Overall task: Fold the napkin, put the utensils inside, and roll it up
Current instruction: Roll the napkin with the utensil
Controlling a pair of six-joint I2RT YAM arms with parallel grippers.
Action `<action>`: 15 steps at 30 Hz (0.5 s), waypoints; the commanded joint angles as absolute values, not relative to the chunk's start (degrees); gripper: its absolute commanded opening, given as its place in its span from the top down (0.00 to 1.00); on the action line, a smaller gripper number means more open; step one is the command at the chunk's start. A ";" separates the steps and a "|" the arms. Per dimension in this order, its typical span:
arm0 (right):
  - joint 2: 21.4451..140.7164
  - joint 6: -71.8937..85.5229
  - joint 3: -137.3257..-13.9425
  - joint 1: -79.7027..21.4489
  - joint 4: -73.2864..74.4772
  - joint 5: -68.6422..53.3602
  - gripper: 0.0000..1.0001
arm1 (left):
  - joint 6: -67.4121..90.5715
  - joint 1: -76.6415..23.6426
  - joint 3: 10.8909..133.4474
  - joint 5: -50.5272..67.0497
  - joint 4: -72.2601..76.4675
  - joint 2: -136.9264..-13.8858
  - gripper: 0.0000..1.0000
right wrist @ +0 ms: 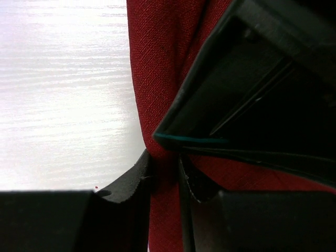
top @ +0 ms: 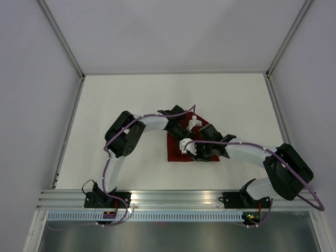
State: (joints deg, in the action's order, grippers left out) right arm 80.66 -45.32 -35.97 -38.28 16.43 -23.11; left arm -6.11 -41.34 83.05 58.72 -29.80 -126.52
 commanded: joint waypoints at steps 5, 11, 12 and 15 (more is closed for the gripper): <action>90.25 -52.37 -44.10 -32.01 31.36 -36.11 0.89 | 6.04 -36.31 75.96 48.79 -15.31 -114.45 0.55; 98.16 -57.91 -50.70 -27.70 40.68 -41.48 0.89 | 14.41 -34.54 69.62 23.33 -6.52 -102.85 0.56; 99.30 -59.49 -51.50 -27.08 41.91 -42.18 0.89 | 15.11 -34.54 66.13 18.24 -4.76 -101.18 0.57; 104.23 -61.34 -55.19 -25.05 46.66 -43.50 0.88 | 15.73 -34.72 57.77 11.55 5.16 -93.62 0.59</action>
